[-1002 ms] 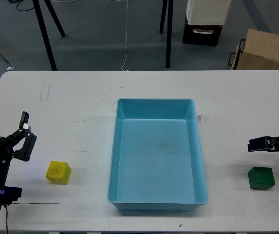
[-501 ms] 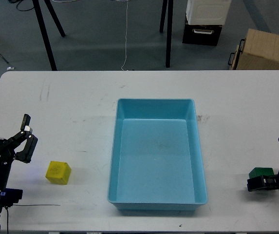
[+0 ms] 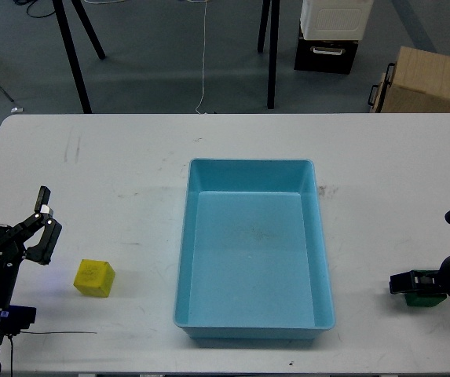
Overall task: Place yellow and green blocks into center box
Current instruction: 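Close the right gripper on the green cube and lift it, then carry the green cube over the blue tray and release it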
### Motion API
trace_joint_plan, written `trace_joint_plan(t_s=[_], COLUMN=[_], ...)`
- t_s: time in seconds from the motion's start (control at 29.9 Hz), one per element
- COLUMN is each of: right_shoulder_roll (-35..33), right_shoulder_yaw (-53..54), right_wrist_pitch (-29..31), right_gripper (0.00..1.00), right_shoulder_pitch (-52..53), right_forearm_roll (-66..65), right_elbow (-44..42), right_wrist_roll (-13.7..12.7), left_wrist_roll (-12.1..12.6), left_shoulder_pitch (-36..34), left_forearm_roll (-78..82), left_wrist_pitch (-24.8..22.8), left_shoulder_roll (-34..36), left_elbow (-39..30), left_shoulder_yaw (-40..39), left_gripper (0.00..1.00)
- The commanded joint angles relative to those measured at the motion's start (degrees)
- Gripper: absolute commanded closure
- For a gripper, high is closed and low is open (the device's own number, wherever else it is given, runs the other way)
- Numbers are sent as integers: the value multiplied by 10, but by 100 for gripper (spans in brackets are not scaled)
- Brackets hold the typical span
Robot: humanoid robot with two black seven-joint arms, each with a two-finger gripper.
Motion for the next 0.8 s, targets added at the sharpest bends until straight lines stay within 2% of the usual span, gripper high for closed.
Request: trace_joint_plan(t_s=[0.0, 0.1, 0.3, 0.4, 0.53, 0.77], right_shoulder_roll=[0, -2, -12, -4, 67, 197], right_shoulder_yaw=[0, 1, 92, 144, 124, 50], right_wrist_pitch=[-3, -15, -15, -11, -10, -13], right_gripper=[88, 99, 99, 99, 99, 99], right_shoulder_pitch=[0, 1, 9, 29, 117, 148], right_forearm_roll=[-3, -2, 25, 133, 293, 297], right_elbow=[0, 1, 28, 35, 19, -65], right_wrist_roll=[-4, -4, 5, 17, 20, 19], left_wrist_roll=[0, 0, 0, -1, -1, -2], left_shoulder_pitch=[0, -1, -3, -3, -3, -6], left_forearm_roll=[0, 1, 1, 1, 11, 13], left_wrist_pitch=[0, 0, 0, 0, 0, 0], left_shoulder_roll=[0, 0, 0, 0, 0, 0], left_elbow=[0, 0, 0, 0, 3, 6], left_shoulder_yaw=[0, 0, 3, 20, 25, 24], left_gripper=[0, 0, 0, 0, 0, 0])
